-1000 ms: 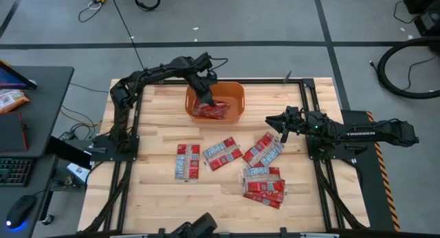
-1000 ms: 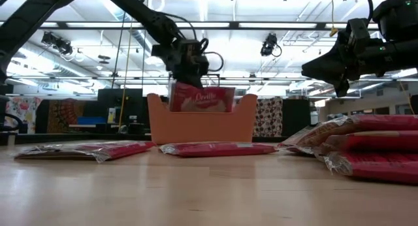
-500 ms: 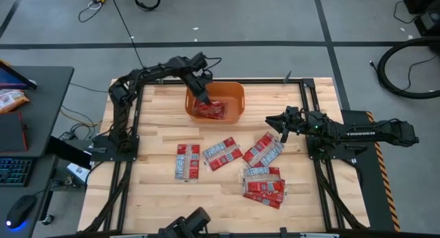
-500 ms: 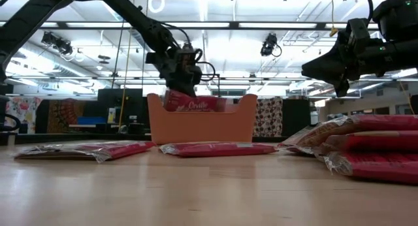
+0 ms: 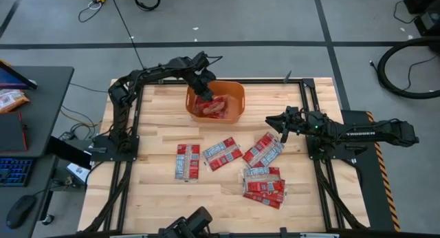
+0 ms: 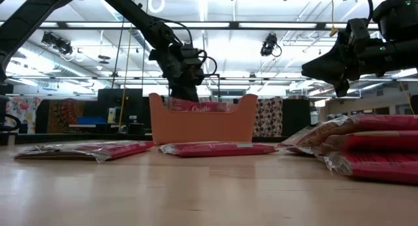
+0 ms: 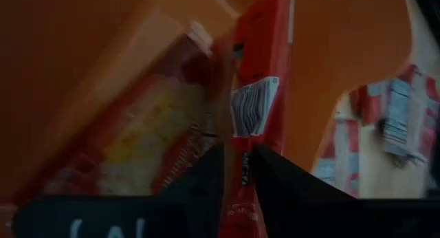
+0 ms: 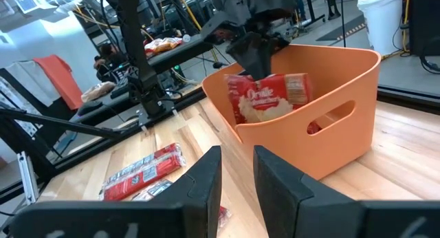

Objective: Sort popcorn bags into baskets
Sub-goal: Put the red popcorn bag into the orange bin

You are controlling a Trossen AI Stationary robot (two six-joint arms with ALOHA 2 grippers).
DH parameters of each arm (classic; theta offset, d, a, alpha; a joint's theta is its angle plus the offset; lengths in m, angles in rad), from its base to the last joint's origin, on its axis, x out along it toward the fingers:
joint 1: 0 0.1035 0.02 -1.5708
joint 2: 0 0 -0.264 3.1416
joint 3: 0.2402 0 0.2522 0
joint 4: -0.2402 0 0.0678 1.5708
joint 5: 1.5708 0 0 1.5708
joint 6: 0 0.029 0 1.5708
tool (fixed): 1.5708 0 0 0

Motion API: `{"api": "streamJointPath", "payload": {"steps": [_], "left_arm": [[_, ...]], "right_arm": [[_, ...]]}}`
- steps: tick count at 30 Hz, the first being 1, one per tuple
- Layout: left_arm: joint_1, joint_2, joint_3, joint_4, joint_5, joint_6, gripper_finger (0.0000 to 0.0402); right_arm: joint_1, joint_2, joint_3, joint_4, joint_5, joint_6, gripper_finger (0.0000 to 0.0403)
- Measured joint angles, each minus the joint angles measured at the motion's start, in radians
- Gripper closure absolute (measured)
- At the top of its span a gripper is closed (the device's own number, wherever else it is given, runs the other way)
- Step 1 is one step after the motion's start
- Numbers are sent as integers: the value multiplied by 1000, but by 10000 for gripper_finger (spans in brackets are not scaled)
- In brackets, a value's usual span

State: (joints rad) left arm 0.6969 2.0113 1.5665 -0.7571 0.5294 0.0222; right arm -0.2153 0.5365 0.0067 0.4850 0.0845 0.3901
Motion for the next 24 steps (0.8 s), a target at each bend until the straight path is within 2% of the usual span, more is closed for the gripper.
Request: {"api": "streamJointPath", "payload": {"steps": [6, 13, 16, 21, 24], "left_arm": [[-6, 2, 40, -5, -68, 42, 316], [-38, 2, 103, -44, -280, 101, 315], [-59, 2, 140, -68, -292, 165, 315], [-159, 2, 175, -148, -284, 356, 315], [-259, 2, 176, -166, -353, 436, 315]], "right_arm": [[0, 0, 0, 0, 0, 0, 313], [0, 0, 0, 0, 0, 0, 313], [0, 0, 0, 0, 0, 0, 313], [0, 0, 0, 0, 0, 0, 313], [0, 0, 0, 0, 0, 0, 313]]}}
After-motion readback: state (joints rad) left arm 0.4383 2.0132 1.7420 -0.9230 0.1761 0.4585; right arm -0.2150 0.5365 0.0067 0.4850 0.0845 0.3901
